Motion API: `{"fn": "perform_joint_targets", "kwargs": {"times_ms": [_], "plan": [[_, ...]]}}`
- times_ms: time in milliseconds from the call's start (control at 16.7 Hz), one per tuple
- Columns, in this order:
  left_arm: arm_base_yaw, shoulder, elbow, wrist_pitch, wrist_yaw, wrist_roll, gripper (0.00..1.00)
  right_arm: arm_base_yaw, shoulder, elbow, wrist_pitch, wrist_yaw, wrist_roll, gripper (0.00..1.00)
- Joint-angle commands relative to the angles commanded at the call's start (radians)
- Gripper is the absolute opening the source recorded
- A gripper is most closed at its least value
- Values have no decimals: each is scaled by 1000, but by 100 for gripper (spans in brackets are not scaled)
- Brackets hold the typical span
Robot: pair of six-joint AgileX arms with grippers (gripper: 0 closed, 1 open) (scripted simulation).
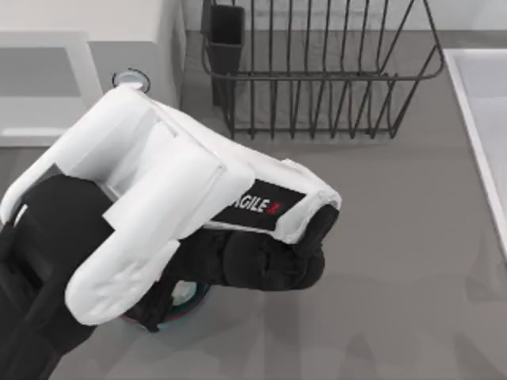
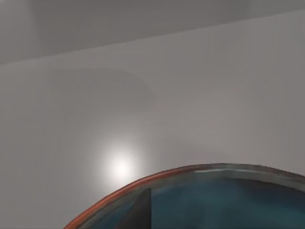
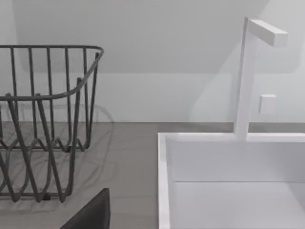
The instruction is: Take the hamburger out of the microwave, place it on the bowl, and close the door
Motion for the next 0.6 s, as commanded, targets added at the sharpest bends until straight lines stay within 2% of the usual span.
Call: {"fn": "perform_joint_targets", "kwargs": {"times_ms": [480,600], "plan": [[0,0,0,0,0,0,100,0,0,0,0,0,0,100],[-12,-52,2,-13,-21,-44,100,0,0,0,0,0,0,100]]}}
